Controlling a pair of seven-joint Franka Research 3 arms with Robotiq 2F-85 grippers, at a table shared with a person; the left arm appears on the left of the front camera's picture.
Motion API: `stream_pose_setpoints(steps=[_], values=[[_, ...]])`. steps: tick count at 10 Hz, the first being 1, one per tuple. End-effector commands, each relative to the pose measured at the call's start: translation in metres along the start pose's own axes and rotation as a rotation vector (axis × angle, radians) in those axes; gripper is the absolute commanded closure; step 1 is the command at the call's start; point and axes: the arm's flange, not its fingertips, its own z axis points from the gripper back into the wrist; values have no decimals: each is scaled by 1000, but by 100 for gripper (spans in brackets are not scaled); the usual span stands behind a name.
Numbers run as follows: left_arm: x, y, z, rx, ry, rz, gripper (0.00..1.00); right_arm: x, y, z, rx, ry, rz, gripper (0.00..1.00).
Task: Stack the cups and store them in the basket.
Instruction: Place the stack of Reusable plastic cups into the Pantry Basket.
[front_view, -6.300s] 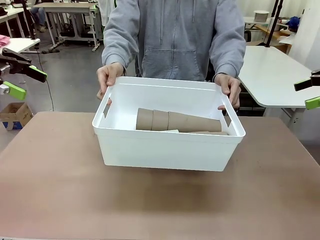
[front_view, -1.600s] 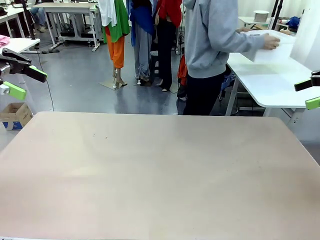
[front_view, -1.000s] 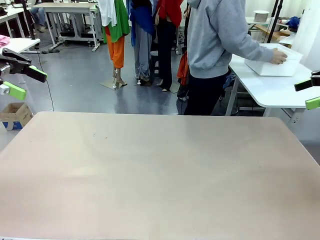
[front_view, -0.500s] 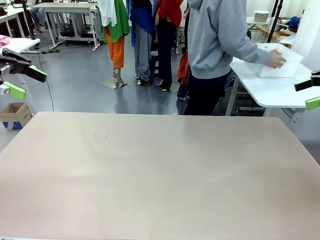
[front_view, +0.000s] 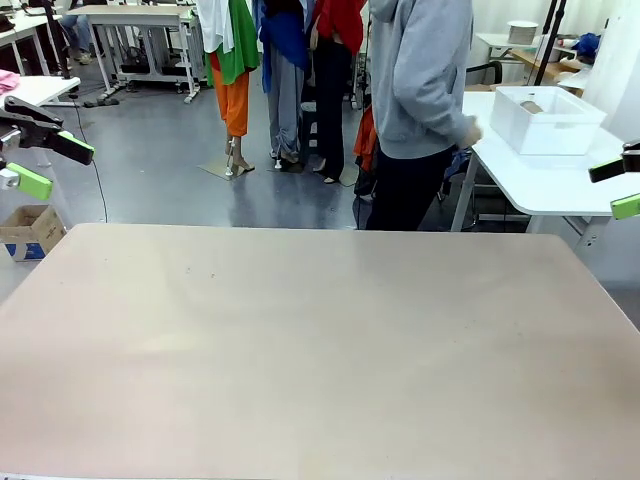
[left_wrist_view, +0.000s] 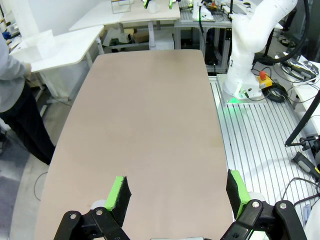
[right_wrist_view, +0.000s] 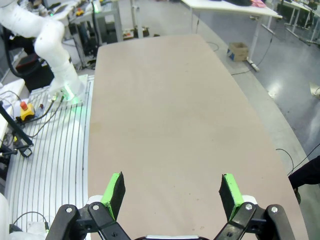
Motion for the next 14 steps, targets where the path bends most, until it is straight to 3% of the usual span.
stream_pose_setpoints(steps=[1, 14], values=[[1, 0, 1, -7, 0, 3, 0, 2, 0, 2, -1, -17, 14, 0], [1, 0, 1, -7, 0, 3, 0, 2, 0, 2, -1, -17, 14, 0]])
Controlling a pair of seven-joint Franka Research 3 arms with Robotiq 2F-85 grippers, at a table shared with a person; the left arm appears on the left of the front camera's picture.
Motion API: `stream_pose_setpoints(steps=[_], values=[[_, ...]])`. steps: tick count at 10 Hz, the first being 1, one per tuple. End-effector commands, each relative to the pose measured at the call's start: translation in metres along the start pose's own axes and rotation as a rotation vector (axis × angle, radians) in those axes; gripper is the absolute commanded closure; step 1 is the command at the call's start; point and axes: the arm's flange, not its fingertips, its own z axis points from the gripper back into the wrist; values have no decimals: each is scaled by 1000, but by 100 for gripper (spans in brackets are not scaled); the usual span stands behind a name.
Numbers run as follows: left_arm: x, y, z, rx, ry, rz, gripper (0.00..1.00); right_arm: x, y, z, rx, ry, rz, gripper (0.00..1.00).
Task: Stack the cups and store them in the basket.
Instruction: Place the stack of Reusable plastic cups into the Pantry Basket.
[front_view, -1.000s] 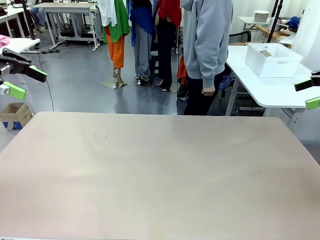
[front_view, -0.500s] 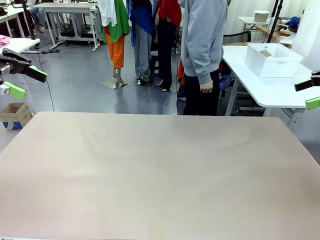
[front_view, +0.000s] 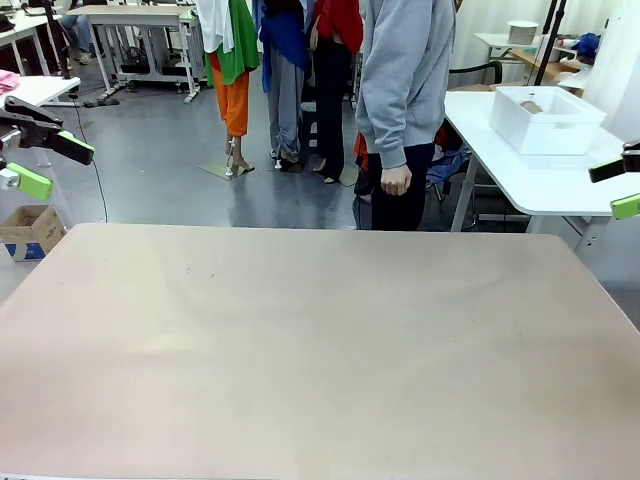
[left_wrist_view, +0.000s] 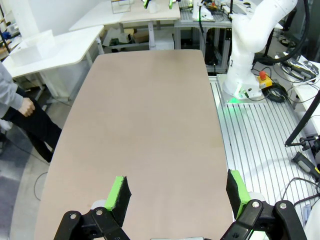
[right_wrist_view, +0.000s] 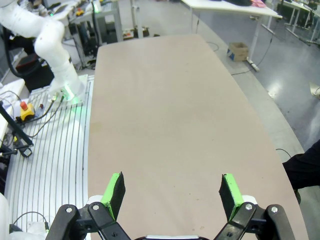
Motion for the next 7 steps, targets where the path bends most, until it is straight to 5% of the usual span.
stream_pose_setpoints(steps=[1, 7], values=[[1, 0, 1, -7, 0, 3, 0, 2, 0, 2, -1, -17, 14, 0], [1, 0, 1, -7, 0, 3, 0, 2, 0, 2, -1, -17, 14, 0]])
